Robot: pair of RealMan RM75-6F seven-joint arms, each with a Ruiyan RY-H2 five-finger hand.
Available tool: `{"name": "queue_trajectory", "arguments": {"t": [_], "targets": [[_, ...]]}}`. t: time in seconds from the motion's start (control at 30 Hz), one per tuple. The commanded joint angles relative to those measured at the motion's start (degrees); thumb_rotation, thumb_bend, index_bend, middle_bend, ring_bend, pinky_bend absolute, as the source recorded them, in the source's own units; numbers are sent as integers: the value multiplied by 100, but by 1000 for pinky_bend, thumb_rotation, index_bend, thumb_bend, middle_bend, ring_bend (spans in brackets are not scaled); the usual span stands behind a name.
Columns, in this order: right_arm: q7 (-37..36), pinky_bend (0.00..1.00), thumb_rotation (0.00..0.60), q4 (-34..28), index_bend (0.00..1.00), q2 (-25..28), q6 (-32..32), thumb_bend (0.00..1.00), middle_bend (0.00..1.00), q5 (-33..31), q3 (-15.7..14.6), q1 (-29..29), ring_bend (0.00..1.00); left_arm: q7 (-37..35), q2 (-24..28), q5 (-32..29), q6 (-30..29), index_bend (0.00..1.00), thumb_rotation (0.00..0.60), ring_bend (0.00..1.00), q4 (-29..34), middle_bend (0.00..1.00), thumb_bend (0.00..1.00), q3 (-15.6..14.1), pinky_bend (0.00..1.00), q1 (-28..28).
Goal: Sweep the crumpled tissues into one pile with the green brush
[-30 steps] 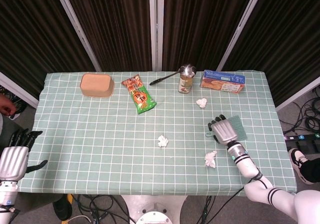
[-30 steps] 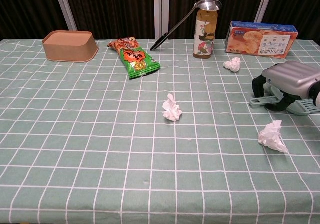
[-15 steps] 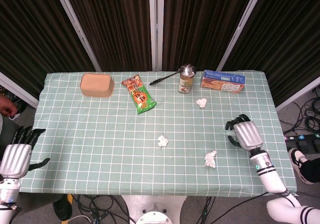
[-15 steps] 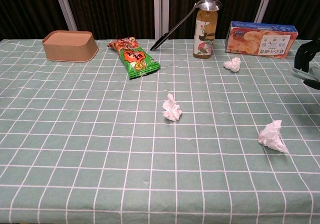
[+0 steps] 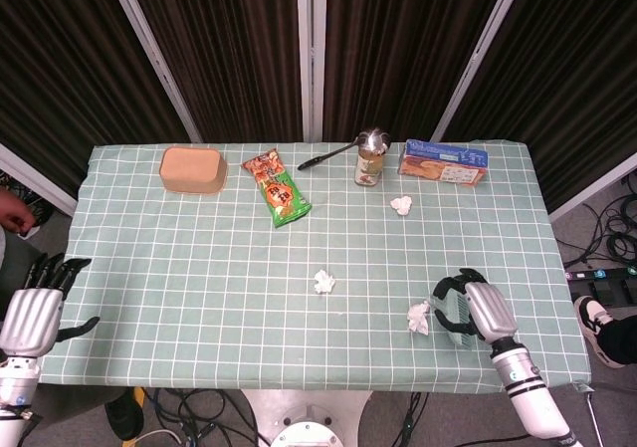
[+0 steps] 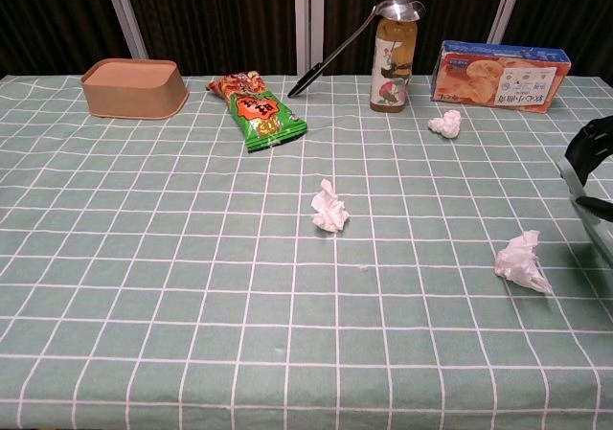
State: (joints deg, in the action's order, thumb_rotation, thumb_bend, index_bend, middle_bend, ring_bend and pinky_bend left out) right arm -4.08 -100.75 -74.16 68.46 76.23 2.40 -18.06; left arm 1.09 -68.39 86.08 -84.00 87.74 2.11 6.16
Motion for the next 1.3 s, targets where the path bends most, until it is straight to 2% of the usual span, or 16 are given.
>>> {"name": "queue_trajectory", "arguments": {"t": [0.03, 0.23, 0.37, 0.7, 0.9, 1.17, 1.3], "targets": [[64, 100, 600, -111, 646, -281, 220, 303, 621, -113, 31, 150, 315, -19, -12, 12, 18, 175, 600, 98, -24, 195, 63, -6, 68, 14], [307, 73, 600, -107, 644, -786, 326, 303, 621, -220, 267, 84, 315, -105, -23, 35, 36, 175, 600, 98, -79, 195, 63, 7, 68, 50], [611, 72, 600, 165, 642, -1345, 417, 312, 621, -243, 515, -85, 315, -135, -34, 65, 12, 175, 600, 97, -100, 195, 64, -13, 68, 39], [878, 56, 600, 1406, 631, -2839, 45, 327, 620, -511, 1275, -930, 315, -239, -14, 97, -73, 175, 600, 98, -103, 195, 63, -57, 68, -26], [815, 46, 600, 2218, 630, -3524, -188, 343, 620, -440, 1604, -1511, 315, -267, 24, 100, -85, 175, 600, 98, -78, 195, 64, -72, 68, -46], [724, 38, 600, 2611, 630, -3801, -532, 343, 620, -316, 1804, -2073, 314, -245, 44, 113, -68, 175, 600, 98, -51, 195, 63, -64, 68, -24], [648, 38, 600, 2513, 630, -3464, -568, 343, 620, -153, 1816, -2130, 315, -267, 54, 108, -85, 175, 600, 98, -51, 195, 63, -63, 68, -36]]}}
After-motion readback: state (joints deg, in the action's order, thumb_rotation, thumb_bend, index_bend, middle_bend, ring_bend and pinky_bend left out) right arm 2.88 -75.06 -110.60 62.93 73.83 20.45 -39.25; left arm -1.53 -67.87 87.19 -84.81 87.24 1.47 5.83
